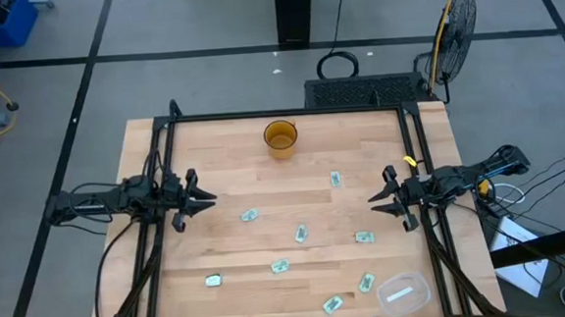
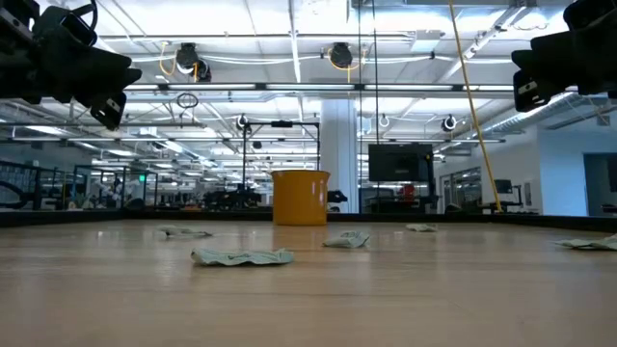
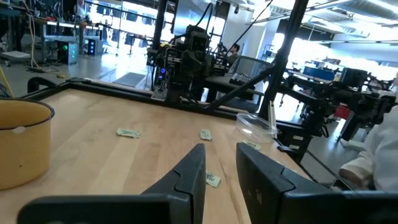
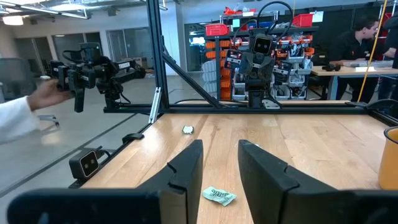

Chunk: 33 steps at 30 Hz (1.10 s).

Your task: Pick and place Stevia / Truvia into bins

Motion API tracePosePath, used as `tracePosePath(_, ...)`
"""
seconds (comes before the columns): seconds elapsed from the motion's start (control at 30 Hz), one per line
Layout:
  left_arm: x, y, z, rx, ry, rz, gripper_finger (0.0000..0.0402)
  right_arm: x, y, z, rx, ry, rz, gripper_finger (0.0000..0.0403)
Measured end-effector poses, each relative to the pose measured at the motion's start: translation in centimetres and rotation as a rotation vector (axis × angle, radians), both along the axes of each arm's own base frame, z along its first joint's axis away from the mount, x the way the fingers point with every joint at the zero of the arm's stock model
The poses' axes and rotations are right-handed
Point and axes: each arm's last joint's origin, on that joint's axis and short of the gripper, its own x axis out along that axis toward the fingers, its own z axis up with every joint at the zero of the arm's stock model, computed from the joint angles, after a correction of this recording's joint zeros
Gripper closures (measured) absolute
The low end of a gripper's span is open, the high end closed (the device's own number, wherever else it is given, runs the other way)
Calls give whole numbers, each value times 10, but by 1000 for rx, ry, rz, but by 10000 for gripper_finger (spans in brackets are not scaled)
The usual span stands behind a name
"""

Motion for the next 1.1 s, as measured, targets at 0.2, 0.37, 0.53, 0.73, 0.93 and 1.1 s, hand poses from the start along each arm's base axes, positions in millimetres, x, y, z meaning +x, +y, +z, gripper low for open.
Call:
tracePosePath(0.2,0,1,0,17,-2,25,309,0,0,0,0,0,0,308)
tracePosePath(0.37,0,3,0,48,-8,94,309,0,0,0,0,-1,0,308)
tracePosePath(0.53,0,6,5,25,-56,193,309,-1,0,10,-25,-114,-8,308)
tracePosePath(0.73,-4,7,23,-56,-245,237,309,-3,-1,18,32,-184,-5,309)
tracePosePath(0.93,-5,9,27,-6,-289,310,309,-4,-2,23,8,-241,-35,308)
tracePosePath(1.1,-3,12,19,70,-187,404,309,-2,-7,19,-16,-188,-226,309)
